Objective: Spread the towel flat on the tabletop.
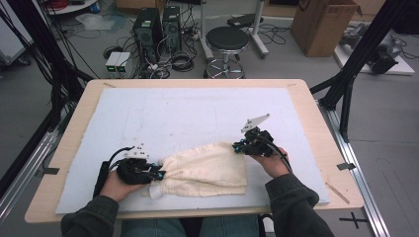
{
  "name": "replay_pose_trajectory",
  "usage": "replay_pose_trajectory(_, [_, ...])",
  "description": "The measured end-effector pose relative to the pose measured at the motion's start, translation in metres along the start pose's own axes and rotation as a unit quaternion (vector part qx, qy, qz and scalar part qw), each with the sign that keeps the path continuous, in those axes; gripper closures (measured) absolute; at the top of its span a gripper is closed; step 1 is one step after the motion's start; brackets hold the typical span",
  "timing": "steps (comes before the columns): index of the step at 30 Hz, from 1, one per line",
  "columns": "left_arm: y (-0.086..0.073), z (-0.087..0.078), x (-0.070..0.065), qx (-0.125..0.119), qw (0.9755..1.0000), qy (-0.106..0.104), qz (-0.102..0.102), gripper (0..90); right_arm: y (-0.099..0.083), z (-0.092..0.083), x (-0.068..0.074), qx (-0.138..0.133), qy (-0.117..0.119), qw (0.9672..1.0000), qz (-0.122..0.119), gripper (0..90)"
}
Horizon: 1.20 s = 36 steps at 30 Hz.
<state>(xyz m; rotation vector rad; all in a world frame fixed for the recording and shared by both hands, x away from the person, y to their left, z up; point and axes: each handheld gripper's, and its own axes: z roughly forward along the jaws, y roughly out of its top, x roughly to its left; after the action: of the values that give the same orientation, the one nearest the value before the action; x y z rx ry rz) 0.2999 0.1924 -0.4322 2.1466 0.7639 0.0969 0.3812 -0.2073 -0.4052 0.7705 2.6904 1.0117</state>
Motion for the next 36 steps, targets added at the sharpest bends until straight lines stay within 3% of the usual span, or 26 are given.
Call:
replay_pose_trajectory(4, [0.002,-0.009,0.004,-0.028,0.9993,-0.013,-0.022,58.1,-0.009,0.000,-0.002,0.007,-0.013,0.9999,0.003,85.2])
replay_pose_trajectory(8, [0.010,-0.016,0.012,-0.032,0.9991,-0.001,-0.029,53.3,-0.016,0.002,-0.004,0.008,-0.010,0.9998,0.012,85.0])
replay_pose_trajectory(9, [0.020,-0.021,0.019,-0.051,0.9979,-0.002,-0.039,53.2,-0.016,0.002,-0.003,0.009,-0.010,0.9999,0.010,84.9])
replay_pose_trajectory(11, [0.029,-0.023,0.024,-0.059,0.9973,0.006,-0.043,53.1,-0.016,0.001,-0.003,0.003,-0.011,0.9999,0.009,84.9])
replay_pose_trajectory(14, [0.043,-0.020,0.032,-0.066,0.9959,0.022,-0.058,57.9,-0.017,0.000,-0.004,-0.004,-0.012,0.9999,0.009,84.8])
replay_pose_trajectory(18, [0.051,0.000,0.040,-0.041,0.9950,0.055,-0.073,68.8,-0.016,0.001,-0.004,-0.006,-0.011,0.9999,0.008,84.5])
replay_pose_trajectory(22, [0.050,0.023,0.038,0.016,0.9968,0.054,-0.057,72.6,-0.016,0.000,-0.003,-0.011,-0.011,0.9999,0.004,84.4])
replay_pose_trajectory(24, [0.048,0.027,0.035,0.021,0.9971,0.053,-0.052,72.5,-0.016,-0.001,-0.004,-0.013,-0.011,0.9999,0.003,84.4])
replay_pose_trajectory(26, [0.045,0.034,0.025,0.054,0.9969,0.053,-0.019,70.9,-0.017,-0.002,-0.004,-0.016,-0.010,0.9998,0.005,84.4])
replay_pose_trajectory(31, [0.039,0.034,0.018,0.054,0.9969,0.057,-0.007,67.9,-0.021,0.002,-0.003,-0.018,-0.009,0.9998,0.005,84.4])
replay_pose_trajectory(36, [0.036,0.035,0.015,0.044,0.9966,0.070,-0.002,70.8,-0.025,0.007,-0.004,-0.016,-0.003,0.9998,0.007,84.4])
